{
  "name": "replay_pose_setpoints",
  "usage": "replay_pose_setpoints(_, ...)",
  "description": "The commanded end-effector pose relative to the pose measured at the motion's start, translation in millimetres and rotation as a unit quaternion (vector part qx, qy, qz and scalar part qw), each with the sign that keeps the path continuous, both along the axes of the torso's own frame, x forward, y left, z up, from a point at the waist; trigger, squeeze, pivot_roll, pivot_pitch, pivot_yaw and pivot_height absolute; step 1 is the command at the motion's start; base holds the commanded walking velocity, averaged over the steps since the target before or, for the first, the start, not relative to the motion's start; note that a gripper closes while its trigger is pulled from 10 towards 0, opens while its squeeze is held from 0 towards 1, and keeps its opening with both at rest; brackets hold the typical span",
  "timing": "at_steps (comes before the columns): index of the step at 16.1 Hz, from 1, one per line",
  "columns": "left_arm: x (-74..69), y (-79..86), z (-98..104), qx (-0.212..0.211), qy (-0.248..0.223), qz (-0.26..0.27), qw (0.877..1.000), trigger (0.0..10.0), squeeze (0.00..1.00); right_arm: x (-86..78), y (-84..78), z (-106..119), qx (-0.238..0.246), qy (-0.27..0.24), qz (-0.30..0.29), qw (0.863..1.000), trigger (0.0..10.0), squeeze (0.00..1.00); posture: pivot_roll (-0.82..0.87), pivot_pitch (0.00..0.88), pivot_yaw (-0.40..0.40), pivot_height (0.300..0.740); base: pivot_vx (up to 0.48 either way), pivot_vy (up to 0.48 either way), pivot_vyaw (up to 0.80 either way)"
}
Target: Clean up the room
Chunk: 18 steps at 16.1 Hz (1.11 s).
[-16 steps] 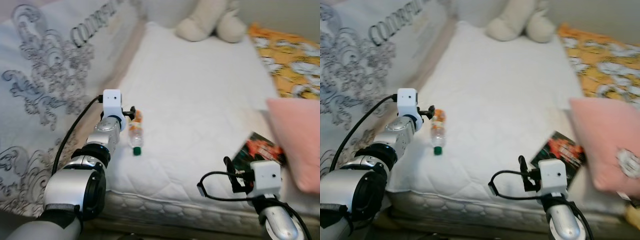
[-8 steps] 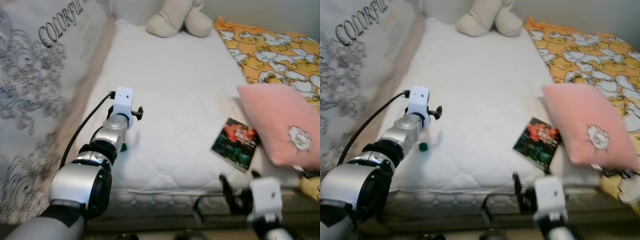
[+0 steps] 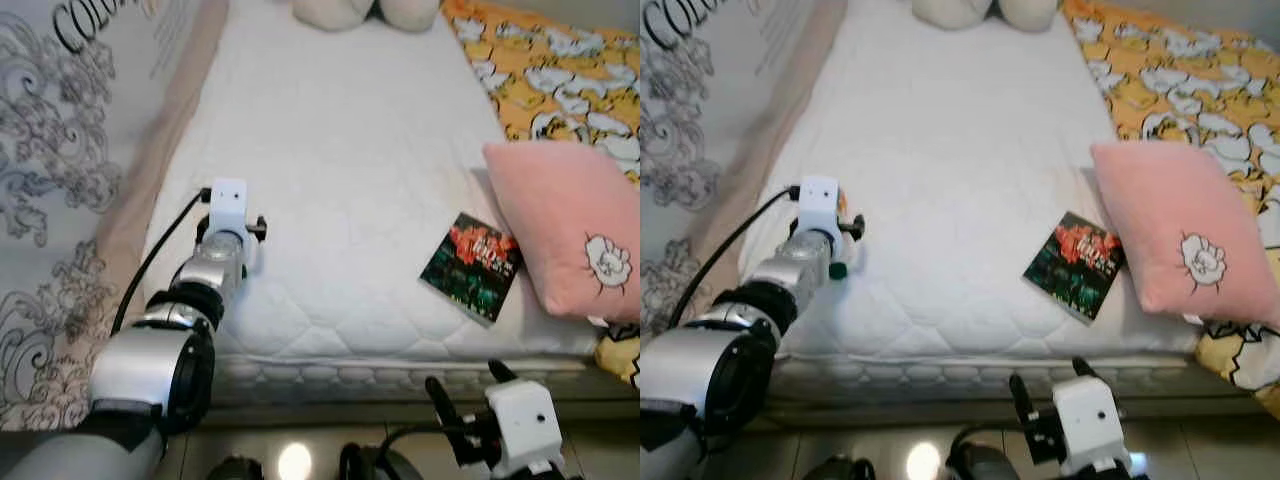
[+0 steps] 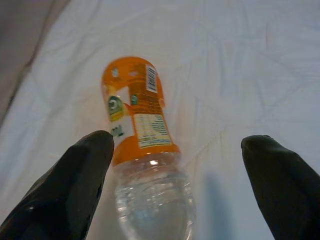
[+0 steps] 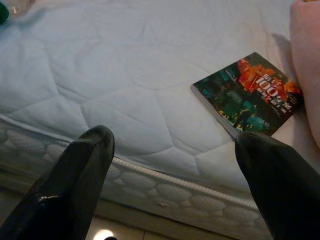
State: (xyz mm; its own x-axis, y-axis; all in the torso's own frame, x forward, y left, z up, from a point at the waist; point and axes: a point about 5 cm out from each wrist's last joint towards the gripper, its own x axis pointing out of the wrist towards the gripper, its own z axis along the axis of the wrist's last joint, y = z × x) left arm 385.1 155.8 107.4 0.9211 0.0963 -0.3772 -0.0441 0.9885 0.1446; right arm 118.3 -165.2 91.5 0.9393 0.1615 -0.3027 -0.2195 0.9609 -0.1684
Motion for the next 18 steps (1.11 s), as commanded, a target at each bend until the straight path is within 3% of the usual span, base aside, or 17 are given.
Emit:
replay_pose_setpoints(1, -2.9, -1.8, -5.7, 0.007, 0.009, 0.002, 1.000, 10.0, 0.00, -1.2, 1.7, 6.0, 0.005, -0.003, 0.010, 1.000, 10.0, 0.00, -0.32, 0.172, -0.076, 0.740, 0.000, 0.000, 0.00)
replay_pose_setpoints(3, -4.7, 1.1, -8.5, 0.033, 0.012, 0.016, 0.999, 10.0, 0.00, -3.6, 3.0, 6.9, 0.005, 0.001, 0.016, 1.000, 10.0, 0.00, -0.33, 0.182, -0.082, 0.740, 0.000, 0.000, 0.00)
replay_pose_setpoints(4, -6.0, 3.1, -10.1, 0.067, 0.012, 0.020, 0.997, 10.0, 0.00, -5.7, 3.2, 8.3, 0.005, 0.004, 0.018, 1.000, 10.0, 0.00, -0.33, 0.190, -0.084, 0.740, 0.000, 0.000, 0.00)
replay_pose_setpoints(7, -12.4, -2.1, -21.5, 0.120, 0.033, 0.004, 0.992, 10.0, 0.00, -11.0, 3.1, 9.7, 0.005, 0.012, 0.020, 1.000, 10.0, 0.00, -0.35, 0.200, -0.088, 0.740, 0.000, 0.000, 0.00)
replay_pose_setpoints(11, -17.6, 23.2, -24.9, 0.160, 0.041, 0.068, 0.984, 10.0, 0.00, -15.4, 4.7, 8.9, 0.003, 0.021, 0.022, 1.000, 10.0, 0.00, -0.36, 0.201, -0.087, 0.740, 0.000, 0.000, 0.00)
replay_pose_setpoints(13, -17.4, 24.1, -24.8, 0.157, 0.040, 0.063, 0.985, 10.0, 0.00, -15.7, 4.5, 8.3, 0.003, 0.025, 0.022, 0.999, 10.0, 0.00, -0.35, 0.200, -0.085, 0.740, 0.000, 0.000, 0.00)
replay_pose_setpoints(15, -15.2, 16.3, -23.4, 0.123, 0.035, 0.046, 0.991, 10.0, 0.00, -14.4, 5.4, 8.0, 0.002, 0.026, 0.025, 0.999, 10.0, 0.00, -0.35, 0.198, -0.087, 0.740, 0.000, 0.000, 0.00)
replay_pose_setpoints(16, -14.5, 11.4, -23.6, 0.109, 0.036, 0.031, 0.993, 0.0, 0.00, -11.6, 5.8, 7.9, 0.001, 0.024, 0.028, 0.999, 10.0, 0.00, -0.34, 0.194, -0.087, 0.740, 0.000, 0.000, 0.00)
replay_pose_setpoints(18, -14.1, 6.4, -24.2, 0.100, 0.039, 0.010, 0.994, 0.0, 0.00, -7.7, 4.9, 7.5, 0.001, 0.022, 0.029, 0.999, 10.0, 0.00, -0.34, 0.191, -0.086, 0.740, 0.000, 0.000, 0.00)
